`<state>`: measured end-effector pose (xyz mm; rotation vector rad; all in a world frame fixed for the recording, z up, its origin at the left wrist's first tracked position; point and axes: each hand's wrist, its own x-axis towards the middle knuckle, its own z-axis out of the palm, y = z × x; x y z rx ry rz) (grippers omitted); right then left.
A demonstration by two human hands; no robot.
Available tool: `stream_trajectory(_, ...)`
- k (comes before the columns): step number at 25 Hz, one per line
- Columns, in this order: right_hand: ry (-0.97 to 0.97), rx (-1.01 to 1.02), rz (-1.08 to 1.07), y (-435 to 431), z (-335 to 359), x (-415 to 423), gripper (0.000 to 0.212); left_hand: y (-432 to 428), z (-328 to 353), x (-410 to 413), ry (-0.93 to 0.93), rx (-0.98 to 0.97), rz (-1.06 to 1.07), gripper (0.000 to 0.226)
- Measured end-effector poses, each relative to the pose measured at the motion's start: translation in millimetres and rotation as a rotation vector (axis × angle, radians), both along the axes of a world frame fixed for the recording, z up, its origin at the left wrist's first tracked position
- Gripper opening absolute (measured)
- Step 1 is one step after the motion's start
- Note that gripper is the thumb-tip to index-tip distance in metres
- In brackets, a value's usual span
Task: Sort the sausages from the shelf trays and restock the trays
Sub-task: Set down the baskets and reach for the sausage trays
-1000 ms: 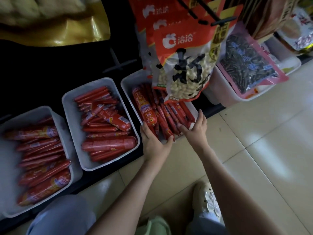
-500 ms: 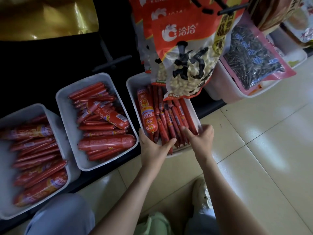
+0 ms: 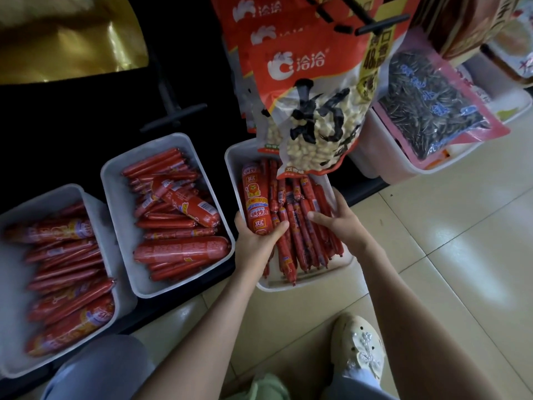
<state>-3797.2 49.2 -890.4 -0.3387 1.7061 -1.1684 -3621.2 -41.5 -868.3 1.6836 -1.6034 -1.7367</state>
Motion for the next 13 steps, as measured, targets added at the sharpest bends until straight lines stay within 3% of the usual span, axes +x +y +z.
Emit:
stream_trajectory(6, -0.037, -0.015, 0.048, 50, 11, 9, 0.081, 36, 4, -1, 0.019, 0.001, -0.114, 0.097)
stream_trajectory(13, -0.109, -0.028, -0.147, 165, 37, 40, 0.078, 108, 11, 2, 0.084, 0.088, -0.353, 0.094)
